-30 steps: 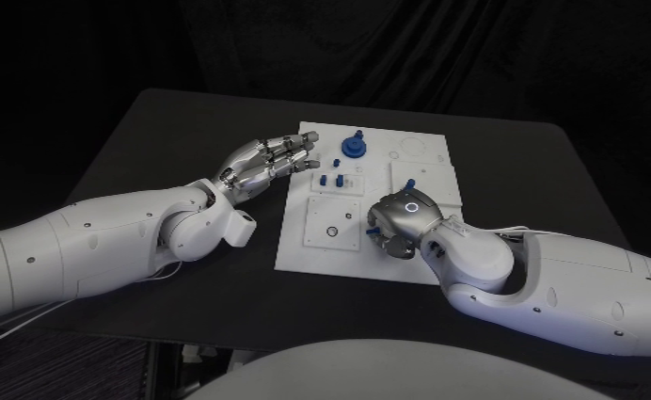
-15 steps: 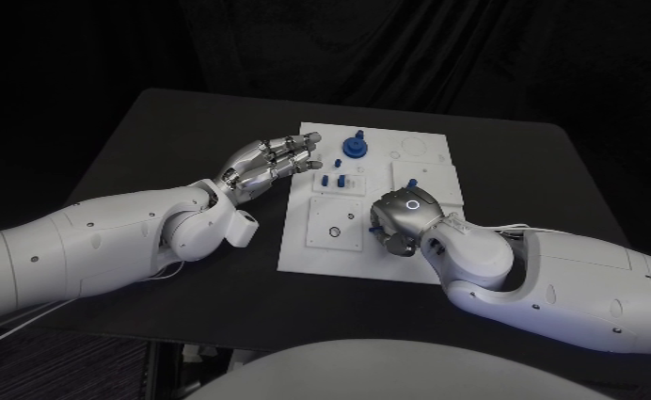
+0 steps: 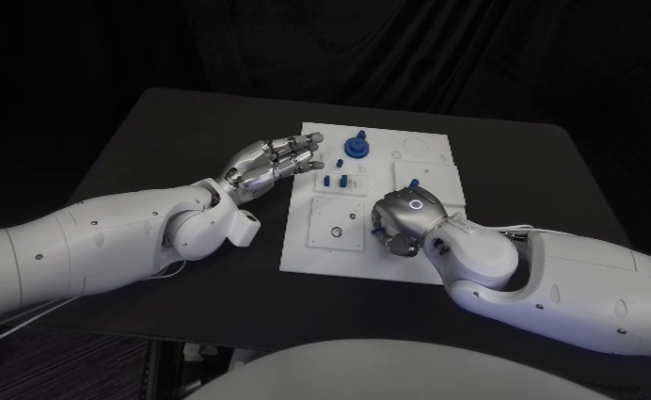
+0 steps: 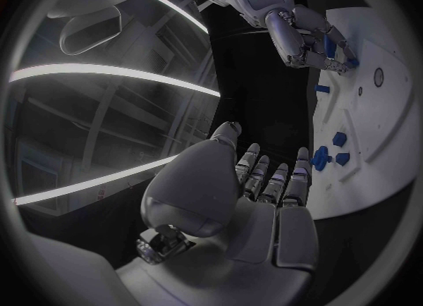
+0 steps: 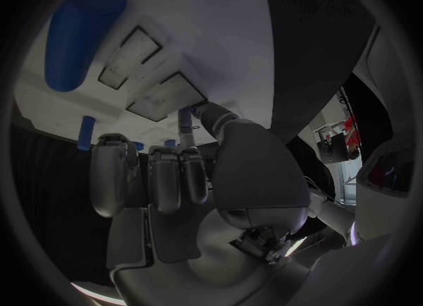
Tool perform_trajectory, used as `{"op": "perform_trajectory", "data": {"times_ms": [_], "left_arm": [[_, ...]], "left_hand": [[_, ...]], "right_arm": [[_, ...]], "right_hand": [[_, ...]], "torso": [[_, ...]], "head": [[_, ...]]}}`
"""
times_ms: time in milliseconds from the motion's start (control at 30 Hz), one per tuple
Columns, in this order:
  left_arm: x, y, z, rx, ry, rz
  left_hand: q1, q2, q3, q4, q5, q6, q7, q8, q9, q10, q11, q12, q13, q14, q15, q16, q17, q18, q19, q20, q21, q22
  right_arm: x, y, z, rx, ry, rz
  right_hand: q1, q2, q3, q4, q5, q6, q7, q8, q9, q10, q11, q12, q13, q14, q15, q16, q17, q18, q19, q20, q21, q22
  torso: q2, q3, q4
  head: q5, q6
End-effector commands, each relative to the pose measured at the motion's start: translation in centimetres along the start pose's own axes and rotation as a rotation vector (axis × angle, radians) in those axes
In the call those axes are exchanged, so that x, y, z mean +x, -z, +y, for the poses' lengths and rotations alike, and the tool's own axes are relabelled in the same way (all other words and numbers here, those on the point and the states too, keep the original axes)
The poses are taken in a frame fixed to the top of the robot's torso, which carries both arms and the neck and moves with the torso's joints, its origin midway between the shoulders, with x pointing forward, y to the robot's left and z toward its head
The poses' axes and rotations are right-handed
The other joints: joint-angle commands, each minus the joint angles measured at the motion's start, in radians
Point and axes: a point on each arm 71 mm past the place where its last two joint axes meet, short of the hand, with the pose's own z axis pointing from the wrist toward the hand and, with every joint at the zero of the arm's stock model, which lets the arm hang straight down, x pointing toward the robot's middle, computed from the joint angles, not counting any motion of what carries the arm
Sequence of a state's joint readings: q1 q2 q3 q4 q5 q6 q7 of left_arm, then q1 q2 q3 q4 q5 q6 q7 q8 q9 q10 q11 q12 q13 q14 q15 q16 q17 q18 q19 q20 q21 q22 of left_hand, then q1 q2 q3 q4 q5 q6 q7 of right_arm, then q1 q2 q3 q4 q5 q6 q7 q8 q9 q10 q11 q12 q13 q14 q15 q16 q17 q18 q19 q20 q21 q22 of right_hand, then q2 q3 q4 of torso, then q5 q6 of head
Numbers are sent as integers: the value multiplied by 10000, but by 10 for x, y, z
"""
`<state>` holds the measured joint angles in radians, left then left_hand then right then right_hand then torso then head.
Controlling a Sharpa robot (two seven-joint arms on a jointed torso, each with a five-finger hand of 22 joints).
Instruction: Assemble the parts on the task board
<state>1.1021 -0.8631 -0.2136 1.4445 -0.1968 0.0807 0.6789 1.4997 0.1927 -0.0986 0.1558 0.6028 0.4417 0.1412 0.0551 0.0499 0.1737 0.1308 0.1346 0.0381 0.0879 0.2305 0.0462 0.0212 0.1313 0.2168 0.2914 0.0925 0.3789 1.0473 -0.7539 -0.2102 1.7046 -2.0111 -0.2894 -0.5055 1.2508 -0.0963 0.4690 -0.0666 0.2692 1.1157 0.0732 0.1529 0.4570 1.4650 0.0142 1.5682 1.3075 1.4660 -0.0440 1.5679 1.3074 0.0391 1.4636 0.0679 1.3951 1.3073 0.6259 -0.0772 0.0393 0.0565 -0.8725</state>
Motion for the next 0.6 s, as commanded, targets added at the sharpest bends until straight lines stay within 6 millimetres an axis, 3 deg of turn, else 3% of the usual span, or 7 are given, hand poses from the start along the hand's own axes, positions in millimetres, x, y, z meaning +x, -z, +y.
{"op": "perform_trajectory", "data": {"times_ms": [33,467,600], "left_arm": [[2,0,-2,431,149,121],[3,0,-2,434,132,94],[3,0,-3,461,22,-42]], "left_hand": [[35,52,71,-5,34,38,8,51,8,62,32,62,11,51,7,43,14,-198,66,28,40,-9],[35,53,102,-17,27,68,13,56,12,109,81,100,19,71,-5,58,19,-219,91,27,47,4],[58,-48,254,-111,23,154,55,75,21,276,141,236,43,583,25,402,119,-243,521,17,239,295]], "right_arm": [[-6,0,0,-197,-309,-533],[-34,0,4,-670,-615,-1706],[-44,1,2,-716,-574,-1939]], "right_hand": [[-75,62,-17,-44,25,84,4,62,37,1058,-75,26,2633,1047,-78,29,2634,32,227,-70,60,2082],[-142,52,-50,-43,27,99,-37,103,129,1058,-110,26,2633,1047,-107,29,2634,8,278,-96,159,2114],[-153,52,-55,-43,28,105,-46,113,149,1058,-118,26,2633,1047,-113,29,2634,5,284,-102,170,2118]], "torso": [[-1,-2,3],[-3,0,1],[-6,-3,23]], "head": [[2,-1],[74,-1],[61,-1]]}}
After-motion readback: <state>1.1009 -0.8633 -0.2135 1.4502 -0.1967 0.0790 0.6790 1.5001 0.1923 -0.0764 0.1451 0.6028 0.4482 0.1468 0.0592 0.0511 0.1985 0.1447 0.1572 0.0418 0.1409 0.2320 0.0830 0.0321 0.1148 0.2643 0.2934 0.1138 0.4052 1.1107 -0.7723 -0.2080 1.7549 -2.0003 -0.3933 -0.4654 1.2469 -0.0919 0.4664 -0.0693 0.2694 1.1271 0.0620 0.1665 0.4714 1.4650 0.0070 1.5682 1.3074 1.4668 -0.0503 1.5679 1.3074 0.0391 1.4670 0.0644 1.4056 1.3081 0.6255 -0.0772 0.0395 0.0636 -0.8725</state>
